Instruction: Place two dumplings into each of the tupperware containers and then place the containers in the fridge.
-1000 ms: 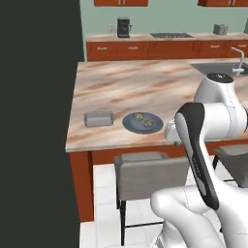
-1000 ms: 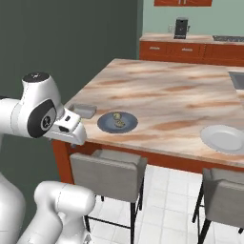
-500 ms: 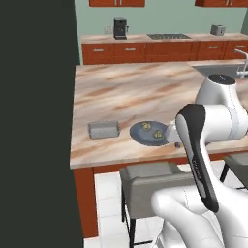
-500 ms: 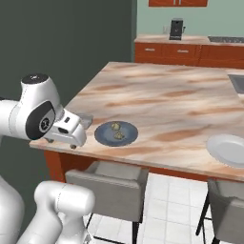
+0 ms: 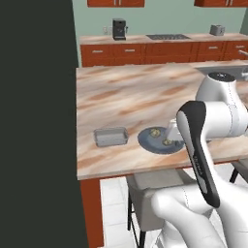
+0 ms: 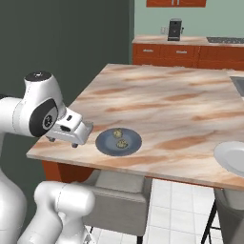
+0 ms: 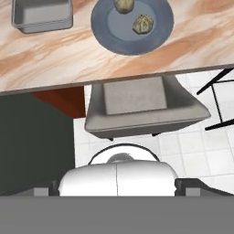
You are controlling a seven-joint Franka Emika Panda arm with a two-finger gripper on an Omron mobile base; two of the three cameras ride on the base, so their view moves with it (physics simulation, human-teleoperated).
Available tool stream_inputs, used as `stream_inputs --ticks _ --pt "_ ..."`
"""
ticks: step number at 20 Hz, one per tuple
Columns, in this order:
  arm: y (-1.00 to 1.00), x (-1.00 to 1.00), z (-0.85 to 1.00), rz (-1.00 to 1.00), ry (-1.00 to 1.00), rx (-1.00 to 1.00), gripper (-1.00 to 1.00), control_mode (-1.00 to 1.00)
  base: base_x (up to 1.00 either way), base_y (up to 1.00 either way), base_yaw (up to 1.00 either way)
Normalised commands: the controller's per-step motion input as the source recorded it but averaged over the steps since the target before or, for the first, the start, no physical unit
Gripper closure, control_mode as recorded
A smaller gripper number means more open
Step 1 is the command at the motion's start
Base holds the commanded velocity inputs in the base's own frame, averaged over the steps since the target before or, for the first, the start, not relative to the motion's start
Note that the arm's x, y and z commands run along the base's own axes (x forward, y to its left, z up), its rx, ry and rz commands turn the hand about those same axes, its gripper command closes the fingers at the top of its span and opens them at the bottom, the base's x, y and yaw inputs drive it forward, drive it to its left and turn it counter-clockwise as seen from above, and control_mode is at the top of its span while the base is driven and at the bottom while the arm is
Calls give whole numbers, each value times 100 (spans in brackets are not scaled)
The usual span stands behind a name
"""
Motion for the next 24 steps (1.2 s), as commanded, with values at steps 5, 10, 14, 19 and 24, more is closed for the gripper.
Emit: stream_inputs --ticks 5,10,14,19,24 --pt "0 0 0 0 0 0 -100 100 13 25 0" --pt "0 0 0 0 0 0 -100 100 0 0 0" --pt "0 10 0 0 0 0 -100 -100 0 0 0" --pt "-37 96 -22 0 1 2 -100 -100 0 0 0" --pt "-36 91 -42 0 0 0 -100 -100 0 0 0"
